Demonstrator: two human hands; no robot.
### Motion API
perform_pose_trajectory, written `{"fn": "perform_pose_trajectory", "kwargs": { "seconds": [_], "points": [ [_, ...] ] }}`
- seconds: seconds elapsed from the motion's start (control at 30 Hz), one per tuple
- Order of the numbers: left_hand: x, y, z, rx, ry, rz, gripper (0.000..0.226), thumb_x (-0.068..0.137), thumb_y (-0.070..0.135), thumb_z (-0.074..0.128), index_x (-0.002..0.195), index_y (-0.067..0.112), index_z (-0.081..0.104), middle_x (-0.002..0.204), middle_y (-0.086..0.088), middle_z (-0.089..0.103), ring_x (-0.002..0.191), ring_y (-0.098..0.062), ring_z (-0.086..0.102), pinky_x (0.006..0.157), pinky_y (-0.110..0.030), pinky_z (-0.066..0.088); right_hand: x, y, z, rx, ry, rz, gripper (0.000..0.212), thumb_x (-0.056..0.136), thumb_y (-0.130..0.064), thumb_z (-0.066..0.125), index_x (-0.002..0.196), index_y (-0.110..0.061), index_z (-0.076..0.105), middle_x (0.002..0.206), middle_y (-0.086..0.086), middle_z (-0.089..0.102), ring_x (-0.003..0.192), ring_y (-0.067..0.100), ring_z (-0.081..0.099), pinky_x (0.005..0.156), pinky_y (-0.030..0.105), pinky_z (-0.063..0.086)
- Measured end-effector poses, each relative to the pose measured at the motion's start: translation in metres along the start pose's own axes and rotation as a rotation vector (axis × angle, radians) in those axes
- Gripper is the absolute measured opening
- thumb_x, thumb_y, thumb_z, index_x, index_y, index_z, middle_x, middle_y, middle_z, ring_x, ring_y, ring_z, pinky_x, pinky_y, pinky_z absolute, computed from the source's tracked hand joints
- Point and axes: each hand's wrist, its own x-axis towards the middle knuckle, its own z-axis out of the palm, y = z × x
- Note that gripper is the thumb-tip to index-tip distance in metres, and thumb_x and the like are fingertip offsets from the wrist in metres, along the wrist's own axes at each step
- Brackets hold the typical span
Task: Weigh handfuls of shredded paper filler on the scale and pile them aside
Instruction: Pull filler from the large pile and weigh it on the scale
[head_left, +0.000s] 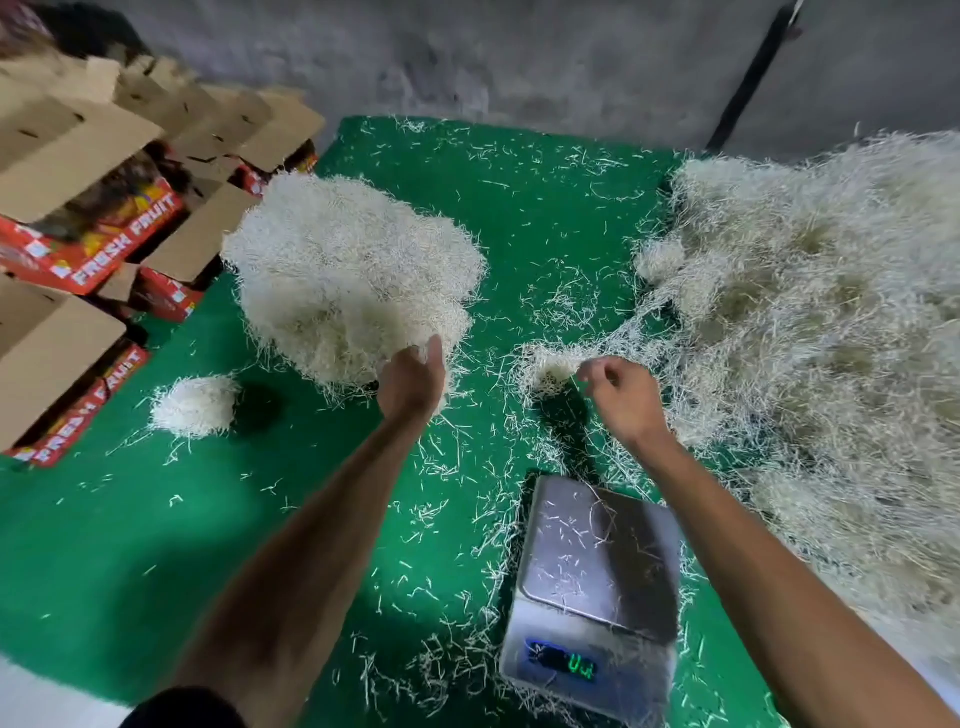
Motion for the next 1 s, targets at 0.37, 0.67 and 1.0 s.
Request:
{"fn": "perform_pose_trajectory", "kwargs": {
  "seconds": [0.37,0.67,1.0],
  "points": [
    [0.006,0.026,0.097,0.237,-0.177,0.454,0.068,0.087,0.051,0.071,0.145,0.025,0.047,0.144,-0.002,0.051,0.133,-0.023,0.046,0.114,-0.044,0.037,0.048,0.112,-0.051,-0.649,0.286,0.024,0.056,0.096,-0.058,0.06,0.14,-0.023,0.053,0.158,0.016,0.041,0.135,0.035,0.052,0.119,0.057,0.027],
    [-0.02,0.079,0.212,0.148,-0.636,0.347,0.066,0.103,0.064,0.028,0.16,0.037,0.009,0.169,0.0,0.012,0.155,-0.023,0.012,0.125,-0.053,0.008,0.071,0.141,-0.035,-0.178,0.007,0.144,0.082,0.103,-0.037,0.058,0.165,-0.018,0.008,0.171,0.009,0.004,0.153,0.036,0.026,0.119,0.057,0.035],
    [-0.052,0.101,0.255,0.007,-0.589,0.383,0.049,0.091,0.044,0.069,0.137,0.03,0.056,0.071,0.008,0.067,0.046,0.003,0.052,0.044,-0.02,0.05,0.1,0.119,-0.072,-0.055,0.084,0.031,0.044,0.106,-0.056,0.035,0.12,-0.025,0.062,0.078,0.004,0.07,0.064,0.006,0.069,0.057,0.038,0.06]
  ]
}}
